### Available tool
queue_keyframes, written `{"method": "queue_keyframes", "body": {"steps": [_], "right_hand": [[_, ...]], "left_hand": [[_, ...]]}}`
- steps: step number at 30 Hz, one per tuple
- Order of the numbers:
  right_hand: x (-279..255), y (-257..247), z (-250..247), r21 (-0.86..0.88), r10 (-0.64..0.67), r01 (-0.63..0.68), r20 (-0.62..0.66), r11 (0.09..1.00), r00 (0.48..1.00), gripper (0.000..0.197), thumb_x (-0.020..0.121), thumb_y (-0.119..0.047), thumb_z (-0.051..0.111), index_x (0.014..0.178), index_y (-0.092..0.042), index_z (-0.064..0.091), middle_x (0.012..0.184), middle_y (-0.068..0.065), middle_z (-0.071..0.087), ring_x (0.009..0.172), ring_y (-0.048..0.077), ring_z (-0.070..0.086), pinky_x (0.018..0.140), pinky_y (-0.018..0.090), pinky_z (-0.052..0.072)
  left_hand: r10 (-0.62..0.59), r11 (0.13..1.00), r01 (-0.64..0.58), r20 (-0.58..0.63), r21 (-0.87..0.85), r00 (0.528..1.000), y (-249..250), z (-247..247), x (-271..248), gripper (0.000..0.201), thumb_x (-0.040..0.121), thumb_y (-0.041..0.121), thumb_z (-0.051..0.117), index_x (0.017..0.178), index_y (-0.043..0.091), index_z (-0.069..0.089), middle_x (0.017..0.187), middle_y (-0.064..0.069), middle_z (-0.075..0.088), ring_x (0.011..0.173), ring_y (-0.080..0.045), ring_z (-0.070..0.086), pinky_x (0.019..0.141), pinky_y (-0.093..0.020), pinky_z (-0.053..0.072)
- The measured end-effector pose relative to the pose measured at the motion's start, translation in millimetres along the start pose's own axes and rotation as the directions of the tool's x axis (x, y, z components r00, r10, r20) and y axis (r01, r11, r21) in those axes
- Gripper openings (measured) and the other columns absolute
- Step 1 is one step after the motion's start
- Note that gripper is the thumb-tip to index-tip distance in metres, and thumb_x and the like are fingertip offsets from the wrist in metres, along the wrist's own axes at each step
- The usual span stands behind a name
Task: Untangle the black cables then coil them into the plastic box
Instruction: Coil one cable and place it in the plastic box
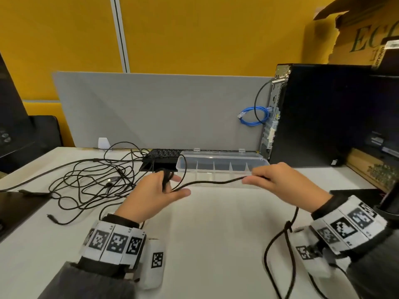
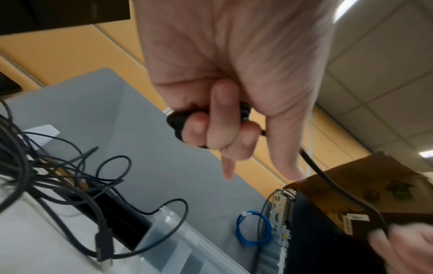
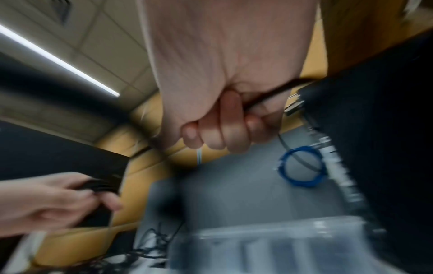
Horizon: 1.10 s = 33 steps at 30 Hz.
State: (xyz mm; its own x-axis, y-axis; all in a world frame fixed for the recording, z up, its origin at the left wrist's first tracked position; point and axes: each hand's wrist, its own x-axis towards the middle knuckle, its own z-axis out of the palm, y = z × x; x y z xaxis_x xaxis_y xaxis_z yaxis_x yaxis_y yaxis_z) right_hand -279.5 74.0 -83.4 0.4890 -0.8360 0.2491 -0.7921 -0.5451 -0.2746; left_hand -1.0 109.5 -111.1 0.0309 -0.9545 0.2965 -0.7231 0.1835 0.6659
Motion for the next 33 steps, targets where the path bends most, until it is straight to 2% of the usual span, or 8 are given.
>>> {"method": "queue_keyframes", "body": {"steps": [5, 10, 15, 18, 23, 27, 30, 33], "right_hand": [[-10.8, 44.5, -19.7, -0.058, 0.235, -0.235, -0.017, 0.970, 0.972, 0.060, 0.083, -0.059, 0.029, 0.119, -0.024, 0.062, 0.115, 0.002, 0.066, 0.098, 0.016, 0.061, 0.082, 0.024, 0.046], [-5.6, 63.4, -34.6, -0.035, 0.323, -0.329, -0.117, 0.944, 0.939, 0.085, 0.066, -0.068, 0.020, 0.119, -0.015, 0.061, 0.115, 0.010, 0.065, 0.104, 0.025, 0.060, 0.092, 0.039, 0.048], [-10.2, 90.7, -38.4, -0.116, 0.397, -0.396, -0.011, 0.911, 0.918, 0.058, 0.072, -0.064, 0.030, 0.086, -0.015, 0.058, 0.076, 0.004, 0.059, 0.071, 0.018, 0.058, 0.062, 0.022, 0.041], [-16.8, 121.4, -34.3, -0.406, 0.555, -0.537, -0.084, 0.739, 0.827, 0.041, 0.097, -0.037, 0.037, 0.134, -0.020, 0.043, 0.121, 0.006, 0.056, 0.108, 0.022, 0.057, 0.091, 0.033, 0.045], [-25.1, 128.8, -34.5, -0.374, 0.601, -0.717, -0.392, 0.588, 0.697, 0.036, 0.095, -0.033, 0.047, 0.121, -0.008, 0.043, 0.093, 0.015, 0.050, 0.086, 0.036, 0.056, 0.073, 0.044, 0.045], [-3.6, 66.3, -27.1, -0.429, 0.330, -0.529, -0.456, 0.733, 0.827, 0.078, 0.077, -0.046, 0.065, 0.141, -0.018, 0.032, 0.128, 0.017, 0.047, 0.118, 0.036, 0.044, 0.098, 0.057, 0.035], [10.0, -12.9, -9.7, -0.147, 0.124, -0.169, -0.272, 0.975, 0.954, 0.084, 0.078, -0.061, 0.046, 0.147, -0.027, 0.014, 0.138, 0.006, 0.042, 0.126, 0.024, 0.039, 0.102, 0.049, 0.038], [6.9, -75.2, 27.2, 0.035, -0.062, 0.063, -0.005, 0.997, 0.998, 0.075, 0.085, -0.063, 0.034, 0.147, -0.037, 0.000, 0.147, -0.009, 0.026, 0.137, 0.012, 0.020, 0.115, 0.045, 0.018]], "left_hand": [[-0.099, 0.994, 0.090, -0.173, -0.058, 0.980, -8.0, -3.1, 6.2, 0.031, 0.078, 0.038, 0.069, 0.100, 0.017, 0.063, 0.053, 0.006, 0.039, 0.047, -0.003, 0.042, 0.048, -0.017, 0.028], [-0.250, 0.968, 0.226, -0.422, -0.108, 0.871, -28.1, -21.9, 9.5, 0.033, 0.085, 0.036, 0.062, 0.101, 0.007, 0.061, 0.067, -0.007, 0.048, 0.057, -0.015, 0.042, 0.051, -0.027, 0.034], [-0.372, 0.928, 0.311, -0.542, -0.204, 0.754, -47.7, -41.6, 7.5, 0.040, 0.089, 0.037, 0.056, 0.107, 0.002, 0.061, 0.078, -0.014, 0.056, 0.073, -0.024, 0.050, 0.061, -0.031, 0.037], [-0.409, 0.913, 0.334, -0.531, -0.235, 0.742, -49.5, -43.8, 8.1, 0.040, 0.089, 0.039, 0.056, 0.105, 0.002, 0.062, 0.078, -0.013, 0.057, 0.076, -0.025, 0.051, 0.066, -0.033, 0.036], [-0.436, 0.899, 0.377, -0.390, -0.223, 0.811, -40.6, -34.0, 9.3, 0.035, 0.090, 0.039, 0.053, 0.076, 0.007, 0.055, 0.072, -0.009, 0.055, 0.074, -0.026, 0.053, 0.067, -0.033, 0.040], [-0.452, 0.883, 0.392, -0.238, -0.259, 0.860, -28.9, -23.9, 7.9, 0.039, 0.089, 0.045, 0.051, 0.075, 0.009, 0.055, 0.064, -0.005, 0.051, 0.057, -0.017, 0.045, 0.056, -0.029, 0.038], [-0.388, 0.881, 0.343, -0.084, -0.325, 0.918, -16.7, -14.3, 6.4, 0.032, 0.090, 0.042, 0.051, 0.085, 0.012, 0.060, 0.061, 0.000, 0.048, 0.049, -0.012, 0.039, 0.049, -0.023, 0.034], [-0.240, 0.861, 0.259, 0.101, -0.438, 0.966, -4.5, -5.5, -0.2, 0.031, 0.090, 0.039, 0.050, 0.091, 0.012, 0.066, 0.051, 0.008, 0.042, 0.040, -0.007, 0.031, 0.040, -0.015, 0.029]]}}
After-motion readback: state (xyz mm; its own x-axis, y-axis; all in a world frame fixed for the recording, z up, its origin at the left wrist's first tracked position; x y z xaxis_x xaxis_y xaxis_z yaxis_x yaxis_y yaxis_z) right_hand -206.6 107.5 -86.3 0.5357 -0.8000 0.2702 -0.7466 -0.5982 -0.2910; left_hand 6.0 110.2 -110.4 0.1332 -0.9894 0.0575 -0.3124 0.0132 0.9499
